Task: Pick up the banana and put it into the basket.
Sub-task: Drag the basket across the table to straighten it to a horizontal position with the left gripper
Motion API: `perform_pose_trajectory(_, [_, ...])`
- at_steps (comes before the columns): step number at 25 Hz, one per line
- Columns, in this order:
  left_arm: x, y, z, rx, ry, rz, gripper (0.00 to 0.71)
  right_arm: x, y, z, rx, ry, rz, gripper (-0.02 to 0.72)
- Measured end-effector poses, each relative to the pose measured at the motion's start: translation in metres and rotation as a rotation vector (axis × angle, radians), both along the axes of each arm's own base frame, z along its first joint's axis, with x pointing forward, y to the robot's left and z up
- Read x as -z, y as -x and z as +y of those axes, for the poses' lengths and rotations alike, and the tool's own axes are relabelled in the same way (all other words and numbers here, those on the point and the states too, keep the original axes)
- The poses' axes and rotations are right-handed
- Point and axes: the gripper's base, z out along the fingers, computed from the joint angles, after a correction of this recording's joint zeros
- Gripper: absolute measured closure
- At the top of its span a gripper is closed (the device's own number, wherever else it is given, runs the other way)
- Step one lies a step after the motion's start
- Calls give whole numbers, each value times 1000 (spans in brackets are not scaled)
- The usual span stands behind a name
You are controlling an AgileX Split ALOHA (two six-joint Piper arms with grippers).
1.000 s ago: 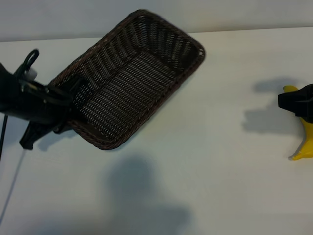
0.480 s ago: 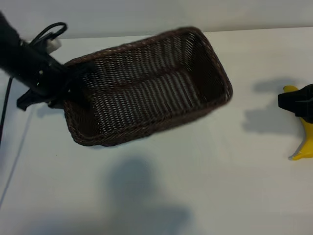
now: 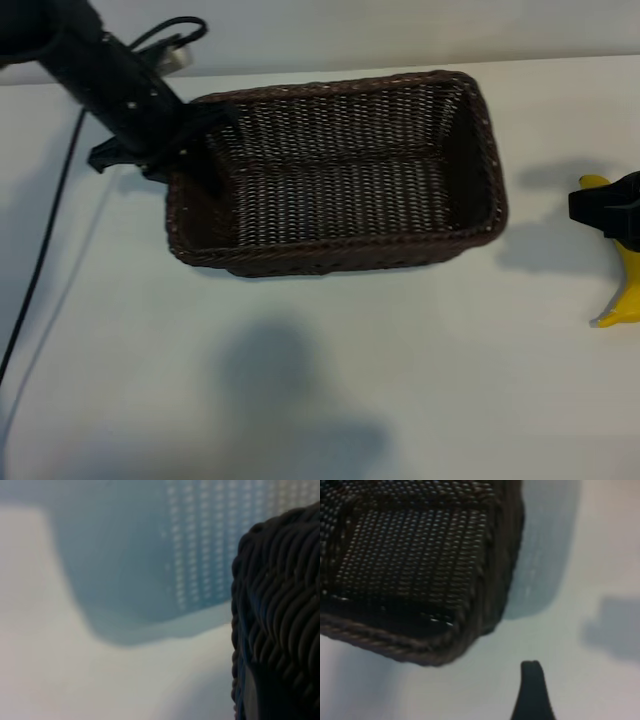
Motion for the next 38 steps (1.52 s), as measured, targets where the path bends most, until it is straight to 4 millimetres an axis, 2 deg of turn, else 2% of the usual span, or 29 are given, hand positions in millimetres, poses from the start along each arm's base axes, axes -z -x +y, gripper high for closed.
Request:
perform_pose_trajectory(5, [19,-2,-15,25,-24,26,553,0,0,0,0,0,0,179])
perform_pose_trajectory(18, [59,-8,-34,36,-64,26,553,0,0,0,0,0,0,179])
perform_pose_trajectory(31, [60,-10,-35,41,-63,19,552,0,0,0,0,0,0,179])
perform_pose_trajectory(34, [61,-10,-35,41,-58,20,505,0,0,0,0,0,0,179])
perform_pose_trajectory(38, [61,-10,-36,33,-45,23,332,0,0,0,0,0,0,179])
